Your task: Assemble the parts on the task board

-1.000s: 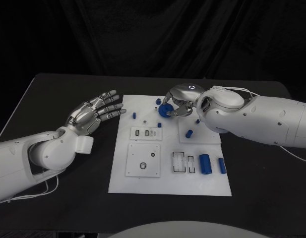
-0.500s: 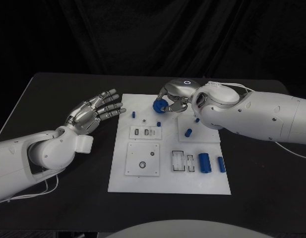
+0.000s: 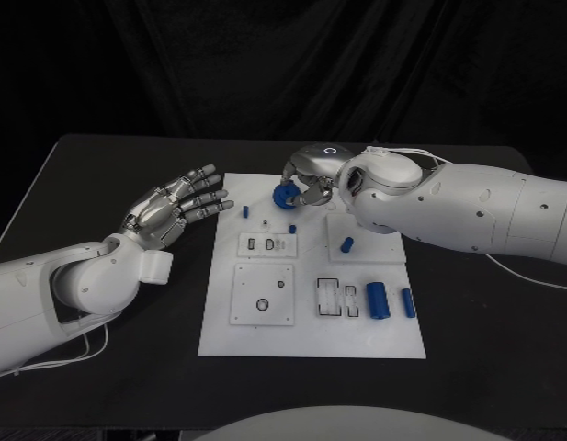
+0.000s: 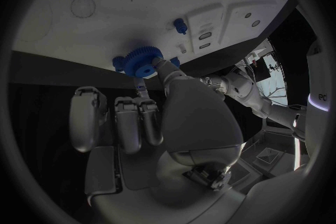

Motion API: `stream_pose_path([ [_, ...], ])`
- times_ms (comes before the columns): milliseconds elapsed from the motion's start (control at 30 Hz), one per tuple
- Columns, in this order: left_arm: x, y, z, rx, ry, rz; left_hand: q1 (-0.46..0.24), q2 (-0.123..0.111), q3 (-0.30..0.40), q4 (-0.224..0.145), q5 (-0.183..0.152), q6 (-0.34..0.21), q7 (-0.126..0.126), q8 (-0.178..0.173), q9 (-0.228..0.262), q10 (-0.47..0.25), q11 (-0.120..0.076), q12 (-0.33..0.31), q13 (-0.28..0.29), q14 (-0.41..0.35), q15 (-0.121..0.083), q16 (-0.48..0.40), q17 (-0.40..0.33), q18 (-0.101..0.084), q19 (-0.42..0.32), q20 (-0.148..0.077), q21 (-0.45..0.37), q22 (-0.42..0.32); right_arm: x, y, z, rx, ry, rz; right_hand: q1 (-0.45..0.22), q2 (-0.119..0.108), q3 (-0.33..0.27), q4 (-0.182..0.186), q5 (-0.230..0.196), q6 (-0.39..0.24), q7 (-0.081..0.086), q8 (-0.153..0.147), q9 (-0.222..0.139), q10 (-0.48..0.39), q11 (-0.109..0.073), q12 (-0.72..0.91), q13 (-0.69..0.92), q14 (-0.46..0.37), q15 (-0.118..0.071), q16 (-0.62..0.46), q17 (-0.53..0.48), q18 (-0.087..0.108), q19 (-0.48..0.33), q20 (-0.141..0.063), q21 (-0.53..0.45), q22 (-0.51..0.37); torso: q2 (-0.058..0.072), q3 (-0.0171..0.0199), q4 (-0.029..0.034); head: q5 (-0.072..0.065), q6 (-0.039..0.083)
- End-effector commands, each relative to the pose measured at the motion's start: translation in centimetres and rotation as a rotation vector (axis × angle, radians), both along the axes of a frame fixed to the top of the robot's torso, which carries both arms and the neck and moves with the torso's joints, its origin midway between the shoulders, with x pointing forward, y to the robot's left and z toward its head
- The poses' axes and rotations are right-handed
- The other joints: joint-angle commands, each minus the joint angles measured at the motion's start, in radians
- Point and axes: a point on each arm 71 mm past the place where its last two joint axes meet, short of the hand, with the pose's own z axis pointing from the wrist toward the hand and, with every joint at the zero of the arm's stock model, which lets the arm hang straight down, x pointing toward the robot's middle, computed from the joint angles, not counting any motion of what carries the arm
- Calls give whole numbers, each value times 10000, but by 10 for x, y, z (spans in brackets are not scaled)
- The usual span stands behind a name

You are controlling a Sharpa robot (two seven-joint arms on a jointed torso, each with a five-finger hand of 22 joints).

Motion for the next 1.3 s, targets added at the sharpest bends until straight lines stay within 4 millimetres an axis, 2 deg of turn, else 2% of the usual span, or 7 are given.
stream_pose_path([
  [33,0,-2,0,-120,-41,-43,40,-35,41,6,14,4,50,-7,7,-25,63,51,13,-17,53,55,2,-71,-71,-32,42,-10,2,0,-4,-333,233,-75,-105,3,16,87,-72,277,-360,551,1085,1060,19,28,2635,1051,27,26,2630,191,-106,-2,-87,1959,0,-3,1,-2,-9],
  [267,0,-3,0,-128,-35,-75,36,-47,72,5,15,9,52,-5,8,-21,63,56,14,-16,53,63,3,-72,-72,-32,45,-10,4,-1,-7,-606,484,-243,-174,-55,88,207,-268,-791,-254,-174,742,1060,-17,28,2635,1051,31,26,2630,324,-503,42,-627,1784,5,1,17,-19,-17],
  [333,0,-3,0,-131,-34,-83,34,-54,86,5,15,10,53,-4,8,-20,64,57,14,-17,54,67,3,-73,-72,-32,46,-10,4,-1,-8,-669,542,-284,-180,-115,149,252,-344,-1694,-350,-482,387,1060,-109,28,2635,1051,-19,26,2630,420,-793,-16,-1040,1658,4,-1,11,-18,-17],
  [667,0,-3,0,-129,-25,-96,34,-54,86,5,15,10,53,-4,8,-20,64,57,14,-17,54,67,3,-73,-72,-32,46,-10,4,-2,-8,-621,491,-301,-290,-71,-52,436,-1384,-5537,-931,-691,-1069,1048,-520,24,2626,1051,-353,26,2630,489,-1005,-301,-1484,1568,-2,-1,-1,-12,-52],
  [1000,0,-1,0,-120,-17,-75,34,-54,86,5,15,10,53,-4,8,-20,64,57,14,-17,54,67,3,-73,-72,-32,46,-10,4,-9,-4,-257,147,-374,-281,18,-115,501,-1502,-4667,-797,-510,-936,1060,-483,28,2635,1051,-356,26,2630,479,-974,-329,-1496,1576,0,12,-6,34,-41],
  [1200,-1,2,1,-110,-19,-17,29,-66,128,4,18,6,58,-5,8,-21,64,60,14,-19,56,75,3,-75,-76,-32,48,-10,-1,-27,9,288,-414,-446,-223,109,-172,583,-1347,-2473,-563,-91,-577,1060,-310,28,2635,1051,-237,26,2630,419,-757,-243,-1283,1654,-1,7,-16,91,25],
  [1300,-2,4,1,-102,-20,23,29,-66,128,4,18,6,58,-5,8,-21,64,60,14,-19,56,75,3,-75,-76,-32,48,-10,-7,-45,22,497,-659,-554,-234,100,-213,629,-1335,-2212,-524,-37,-567,1060,-278,28,2635,1051,-212,26,2630,383,-627,-216,-1122,1707,-3,2,-8,116,4],
])
